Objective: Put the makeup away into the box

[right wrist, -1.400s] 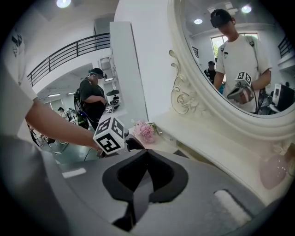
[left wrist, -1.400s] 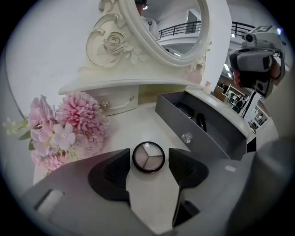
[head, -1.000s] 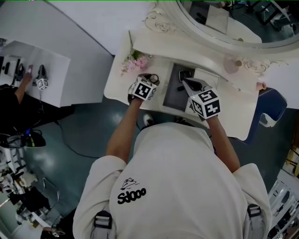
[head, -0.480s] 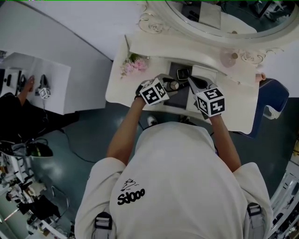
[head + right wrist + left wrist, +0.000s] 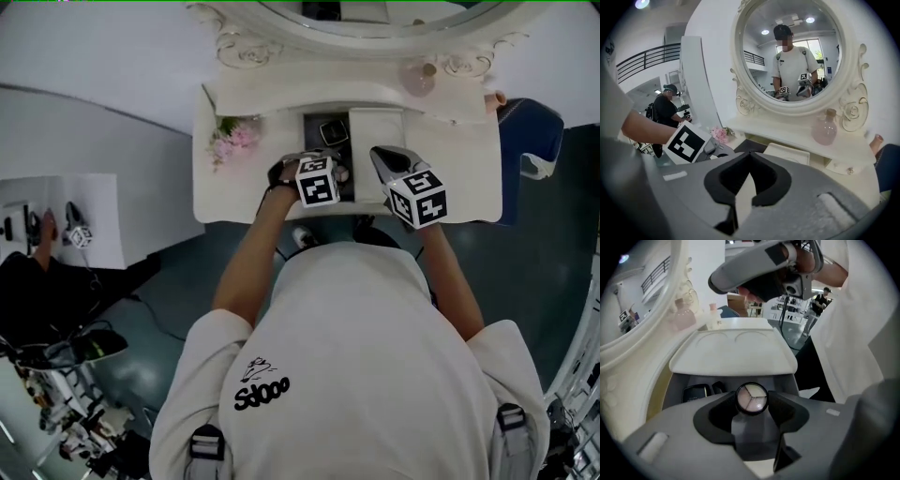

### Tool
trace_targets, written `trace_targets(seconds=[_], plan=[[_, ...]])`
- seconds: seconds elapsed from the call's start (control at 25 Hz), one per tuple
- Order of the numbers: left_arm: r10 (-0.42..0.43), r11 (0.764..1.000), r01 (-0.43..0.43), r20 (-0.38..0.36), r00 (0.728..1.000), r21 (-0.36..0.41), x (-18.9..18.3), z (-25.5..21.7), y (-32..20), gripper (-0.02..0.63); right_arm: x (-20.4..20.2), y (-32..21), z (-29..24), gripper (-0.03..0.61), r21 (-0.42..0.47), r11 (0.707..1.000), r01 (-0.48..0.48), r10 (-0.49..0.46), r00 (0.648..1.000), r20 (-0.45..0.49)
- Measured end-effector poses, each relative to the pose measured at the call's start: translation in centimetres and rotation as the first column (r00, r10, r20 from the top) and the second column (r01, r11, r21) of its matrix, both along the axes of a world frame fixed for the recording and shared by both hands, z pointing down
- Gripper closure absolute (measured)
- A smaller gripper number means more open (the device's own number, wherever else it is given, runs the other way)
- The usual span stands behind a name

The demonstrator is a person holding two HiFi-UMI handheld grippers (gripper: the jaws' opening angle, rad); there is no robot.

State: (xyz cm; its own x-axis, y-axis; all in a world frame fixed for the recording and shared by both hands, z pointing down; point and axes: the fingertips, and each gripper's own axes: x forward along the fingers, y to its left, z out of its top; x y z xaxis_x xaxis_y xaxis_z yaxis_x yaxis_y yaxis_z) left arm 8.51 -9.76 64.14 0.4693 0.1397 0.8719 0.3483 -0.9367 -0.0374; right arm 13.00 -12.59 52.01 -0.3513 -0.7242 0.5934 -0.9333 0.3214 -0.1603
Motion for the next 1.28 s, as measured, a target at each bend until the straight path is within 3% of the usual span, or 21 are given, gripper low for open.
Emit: trace_targets(seconds=[0.12, 0.4, 0.76, 0.88, 0.96, 1.04, 1.12, 1.2, 1.28], plan=[[0.033, 0.999, -0.034, 0.060, 0.998, 0.029, 0.5, 1.5, 0.1, 0.377, 1.2, 1.3, 0.4, 0.577, -0.012, 0.999, -0.045, 0.045, 0.999, -0.013], [0.098, 0.995, -0.102, 0.149, 0.984, 0.019, 0.5, 3.9, 1.3, 0.377, 3.4, 3.5, 0.9, 0.577, -0.031, 0.991, -0.130, 0.130, 0.991, -0.019], [0.039, 0.999, -0.041, 0.124, 0.992, 0.015, 1.1, 3.1, 0.6, 0.344, 4.1, 3.5, 1.0, 0.577, -0.032, 0.991, -0.126, 0.126, 0.992, -0.014], [-0.024, 0.999, 0.021, 0.095, 0.995, 0.028, 0.9, 1.1, -0.9, 0.348, 4.1, 2.2, 0.3, 0.577, -0.009, 0.996, -0.086, 0.086, 0.996, -0.027], [-0.094, 0.992, 0.089, 0.060, 0.994, 0.085, 0.6, -0.5, -3.2, 0.368, 4.0, 0.7, -0.8, 0.577, 0.034, 0.998, -0.050, 0.052, 0.997, -0.060], [-0.205, 0.968, 0.203, -0.003, 0.979, 0.148, -0.3, -2.4, -5.9, 0.443, 3.5, -0.8, -2.5, 0.577, 0.086, 0.996, -0.015, 0.022, 0.997, -0.079], [-0.336, 0.924, 0.345, -0.083, 0.938, 0.164, -1.6, -4.5, -8.4, 0.523, 2.8, -2.3, -4.3, 0.577, 0.132, 0.991, 0.019, -0.008, 0.996, -0.086], [-0.470, 0.862, 0.491, -0.169, 0.867, 0.124, -3.3, -6.7, -10.6, 0.571, 2.0, -3.8, -6.1, 0.577, 0.175, 0.982, 0.064, -0.044, 0.993, -0.112], [-0.592, 0.781, 0.622, -0.246, 0.768, 0.062, -5.2, -9.2, -12.5, 0.597, 1.2, -5.3, -7.8, 0.577, 0.216, 0.970, 0.111, -0.081, 0.987, -0.141]])
